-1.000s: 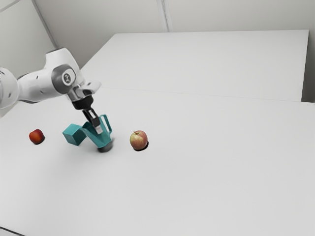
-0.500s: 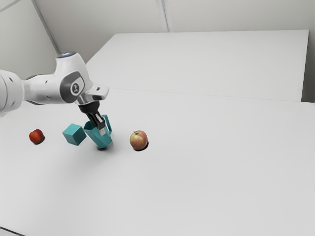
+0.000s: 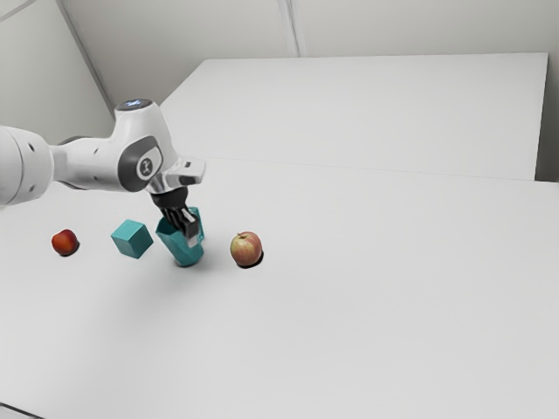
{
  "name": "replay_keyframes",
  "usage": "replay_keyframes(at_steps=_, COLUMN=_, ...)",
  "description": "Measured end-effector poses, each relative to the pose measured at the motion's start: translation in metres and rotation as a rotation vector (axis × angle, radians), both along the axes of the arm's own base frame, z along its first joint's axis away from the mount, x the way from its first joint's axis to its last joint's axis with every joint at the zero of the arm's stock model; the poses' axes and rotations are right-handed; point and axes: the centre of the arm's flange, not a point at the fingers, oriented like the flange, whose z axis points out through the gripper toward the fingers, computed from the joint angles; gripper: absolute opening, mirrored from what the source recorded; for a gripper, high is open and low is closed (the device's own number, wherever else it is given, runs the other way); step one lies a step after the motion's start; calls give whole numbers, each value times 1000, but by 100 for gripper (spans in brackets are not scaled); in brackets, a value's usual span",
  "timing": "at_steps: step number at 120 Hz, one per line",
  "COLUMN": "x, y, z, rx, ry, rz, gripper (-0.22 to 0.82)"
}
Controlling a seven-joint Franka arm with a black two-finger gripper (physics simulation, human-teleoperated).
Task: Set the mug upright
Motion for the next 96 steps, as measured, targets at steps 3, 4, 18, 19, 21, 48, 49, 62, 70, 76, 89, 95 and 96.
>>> replay_keyframes(at_steps=3, x=0, y=-1, z=2, rx=2, ry=-3, rz=4, gripper=10)
replay_keyframes(at_steps=4, x=0, y=-1, z=2, rx=2, ry=-4, rz=5, gripper=11)
replay_keyframes(at_steps=18, x=0, y=-6, z=14, rx=11, ry=-20, rz=17, gripper=32)
replay_keyframes(at_steps=19, x=0, y=-6, z=16, rx=13, ry=-23, rz=18, gripper=33)
replay_keyframes(at_steps=21, x=0, y=-6, z=19, rx=16, ry=-27, rz=20, gripper=35)
replay_keyframes(at_steps=48, x=-5, y=-18, z=76, rx=59, ry=-86, rz=34, gripper=52)
replay_keyframes(at_steps=49, x=-5, y=-18, z=79, rx=60, ry=-88, rz=36, gripper=52)
replay_keyframes(at_steps=62, x=3, y=-23, z=125, rx=65, ry=-124, rz=50, gripper=55)
replay_keyframes(at_steps=70, x=9, y=-31, z=162, rx=66, ry=-144, rz=62, gripper=57)
replay_keyframes(at_steps=76, x=12, y=-40, z=189, rx=66, ry=-156, rz=69, gripper=58)
replay_keyframes(at_steps=89, x=7, y=-60, z=230, rx=73, ry=-160, rz=91, gripper=59)
replay_keyframes(at_steps=95, x=4, y=-69, z=249, rx=79, ry=-163, rz=106, gripper=59)
replay_keyframes(at_steps=96, x=4, y=-70, z=252, rx=80, ry=-165, rz=108, gripper=59)
